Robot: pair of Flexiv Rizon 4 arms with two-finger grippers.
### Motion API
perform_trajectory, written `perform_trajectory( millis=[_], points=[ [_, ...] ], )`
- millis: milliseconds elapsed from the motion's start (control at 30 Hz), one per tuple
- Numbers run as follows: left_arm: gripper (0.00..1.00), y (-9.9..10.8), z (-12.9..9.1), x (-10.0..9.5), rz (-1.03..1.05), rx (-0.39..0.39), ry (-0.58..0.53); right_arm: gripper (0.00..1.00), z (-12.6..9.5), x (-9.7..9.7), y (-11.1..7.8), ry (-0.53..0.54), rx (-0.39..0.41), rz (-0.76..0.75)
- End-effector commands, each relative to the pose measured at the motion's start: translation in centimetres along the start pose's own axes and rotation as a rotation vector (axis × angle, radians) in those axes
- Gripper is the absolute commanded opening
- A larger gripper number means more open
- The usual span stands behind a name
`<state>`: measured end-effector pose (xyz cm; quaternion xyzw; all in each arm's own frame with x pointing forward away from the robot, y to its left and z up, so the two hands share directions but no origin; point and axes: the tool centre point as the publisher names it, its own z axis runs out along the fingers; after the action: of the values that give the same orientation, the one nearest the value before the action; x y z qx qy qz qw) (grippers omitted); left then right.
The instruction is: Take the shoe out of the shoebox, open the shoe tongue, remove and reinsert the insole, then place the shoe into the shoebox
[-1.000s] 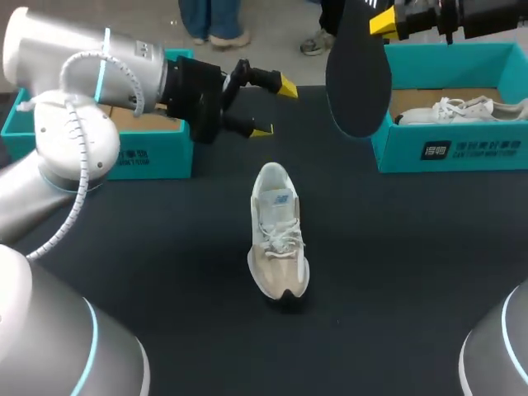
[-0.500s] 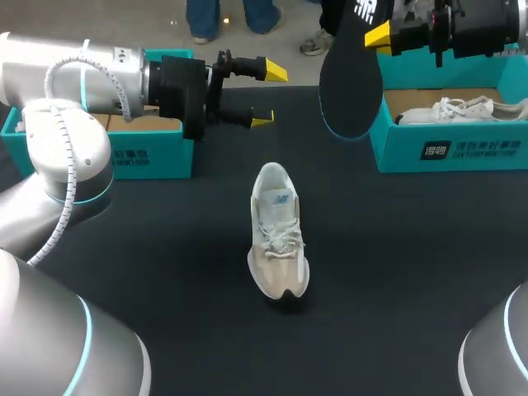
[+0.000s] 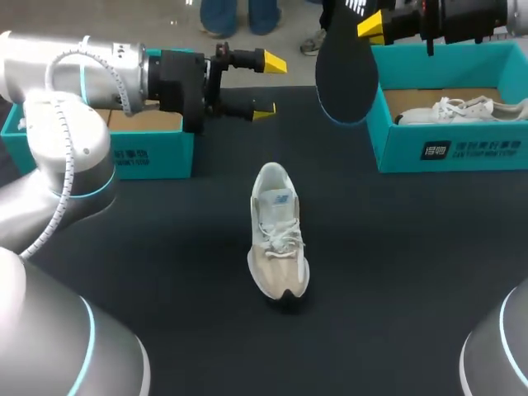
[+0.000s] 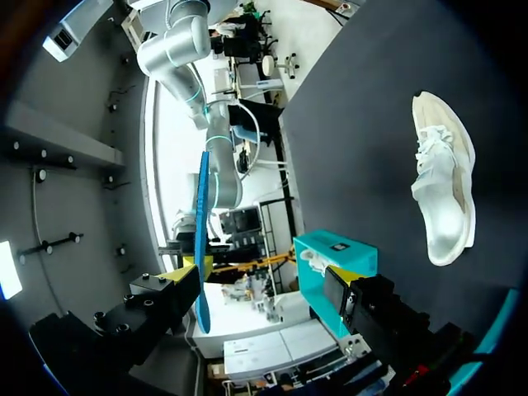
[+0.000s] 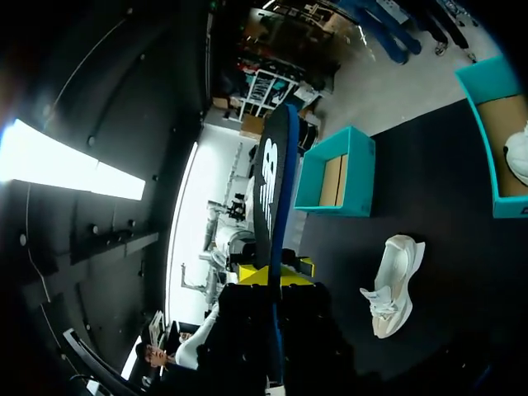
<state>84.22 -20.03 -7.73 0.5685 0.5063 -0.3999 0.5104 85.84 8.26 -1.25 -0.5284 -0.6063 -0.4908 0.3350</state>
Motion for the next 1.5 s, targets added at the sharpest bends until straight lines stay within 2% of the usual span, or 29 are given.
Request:
perform_trajectory(
  millis=[33, 600, 700, 833, 900, 1033, 1267, 1500],
  points=[
    [1.00, 0.3, 0.1, -0.3, 0.000, 0.005, 0.011, 0.00, 0.1, 0.0, 0.3, -0.003, 0.008, 0.001],
    [1.00, 0.3, 0.1, -0.3, 0.000, 0.005, 0.011, 0.00, 0.1, 0.0, 0.3, -0.003, 0.008, 0.001],
    [1.00, 0.7, -0.7, -0.8, 0.052, 0.019, -0.068, 0.00, 0.1, 0.0, 0.3, -0.003, 0.008, 0.001],
    [1.00, 1.0, -1.0, -1.7, 0.042, 0.047, -0.116, 0.00, 0.3, 0.0, 0.2, 0.016, 0.007, 0.014],
    [1.00, 0.9, -0.9, -2.0, 0.054, 0.067, -0.133, 0.00, 0.6, -0.7, 0.1, -0.014, 0.030, 0.028],
    [1.00, 1.1, -0.2, -1.2, 0.046, 0.079, -0.167, 0.00, 1.3, -1.6, -0.4, -0.018, 0.027, 0.086],
    [1.00, 0.9, 1.7, -0.1, 0.049, 0.085, -0.246, 0.00, 3.0, -2.1, -0.9, -0.016, 0.043, 0.114],
    [1.00, 0.7, 3.1, 0.1, 0.046, 0.074, -0.290, 0.00, 4.7, -2.4, -1.4, -0.020, 0.107, 0.160]
  ],
)
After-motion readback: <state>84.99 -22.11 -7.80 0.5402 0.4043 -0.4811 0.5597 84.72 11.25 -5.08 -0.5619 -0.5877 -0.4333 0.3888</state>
